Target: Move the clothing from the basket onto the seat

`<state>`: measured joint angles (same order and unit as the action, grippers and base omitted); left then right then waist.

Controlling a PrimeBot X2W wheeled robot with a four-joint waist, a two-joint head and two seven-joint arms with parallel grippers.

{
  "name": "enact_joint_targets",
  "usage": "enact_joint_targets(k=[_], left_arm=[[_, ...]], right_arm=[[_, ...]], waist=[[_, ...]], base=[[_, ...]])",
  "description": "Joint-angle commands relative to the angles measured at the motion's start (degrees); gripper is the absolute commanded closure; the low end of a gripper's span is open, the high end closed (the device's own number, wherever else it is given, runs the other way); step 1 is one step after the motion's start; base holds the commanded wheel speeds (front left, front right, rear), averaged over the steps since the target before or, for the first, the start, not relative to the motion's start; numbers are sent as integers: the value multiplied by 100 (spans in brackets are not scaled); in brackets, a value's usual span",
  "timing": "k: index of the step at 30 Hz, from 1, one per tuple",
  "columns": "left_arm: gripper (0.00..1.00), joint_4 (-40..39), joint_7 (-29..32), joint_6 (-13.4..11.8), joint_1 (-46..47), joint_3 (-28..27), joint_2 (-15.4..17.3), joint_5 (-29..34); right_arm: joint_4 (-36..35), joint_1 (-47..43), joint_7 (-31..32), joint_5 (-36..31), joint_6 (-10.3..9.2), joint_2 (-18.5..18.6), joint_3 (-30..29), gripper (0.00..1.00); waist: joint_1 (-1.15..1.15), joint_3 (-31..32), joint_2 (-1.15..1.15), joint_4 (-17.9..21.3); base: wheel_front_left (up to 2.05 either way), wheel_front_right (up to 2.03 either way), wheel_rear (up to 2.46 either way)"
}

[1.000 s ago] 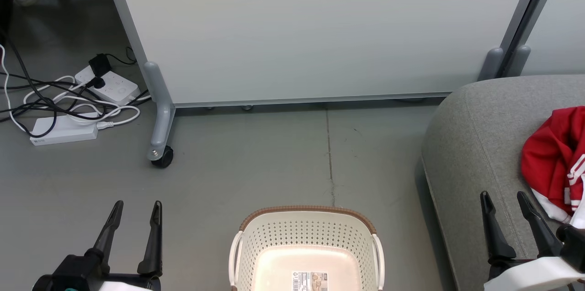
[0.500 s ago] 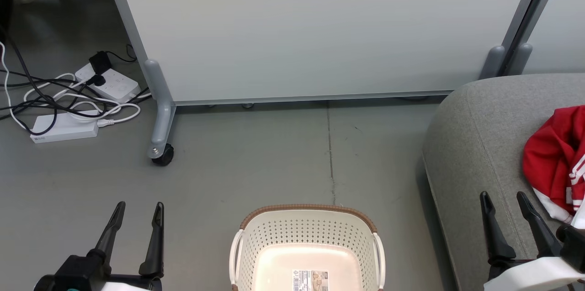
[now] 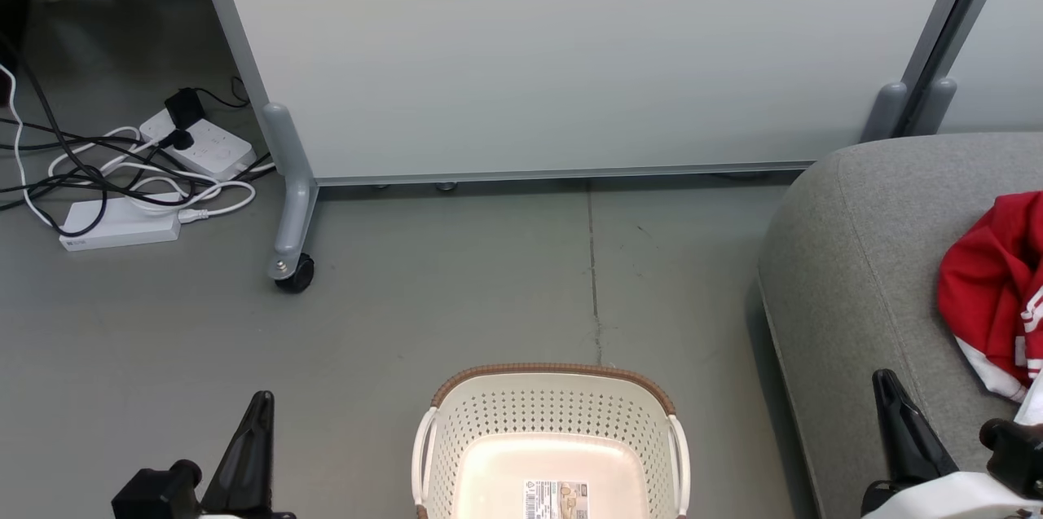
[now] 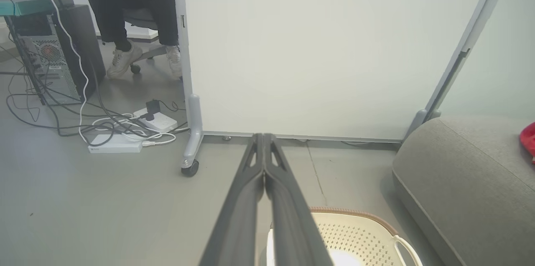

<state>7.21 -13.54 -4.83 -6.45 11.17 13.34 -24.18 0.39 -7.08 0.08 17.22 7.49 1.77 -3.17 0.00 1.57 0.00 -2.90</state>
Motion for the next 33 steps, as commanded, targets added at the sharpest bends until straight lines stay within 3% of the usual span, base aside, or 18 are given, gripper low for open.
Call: enact_joint_targets(k=[1, 33], left_arm=[[100, -8, 46, 53, 226, -110, 29, -189], [100, 935, 943, 518, 1351, -871, -375, -2680]], right_arm=[[-14, 197, 30, 212, 0, 34, -28, 100], [1020, 1180, 131, 3013, 0, 73, -149, 100]], waist=[[0, -2, 0, 3], [0, -69, 0, 81]], base=[[0, 0, 0], [0, 0, 0]])
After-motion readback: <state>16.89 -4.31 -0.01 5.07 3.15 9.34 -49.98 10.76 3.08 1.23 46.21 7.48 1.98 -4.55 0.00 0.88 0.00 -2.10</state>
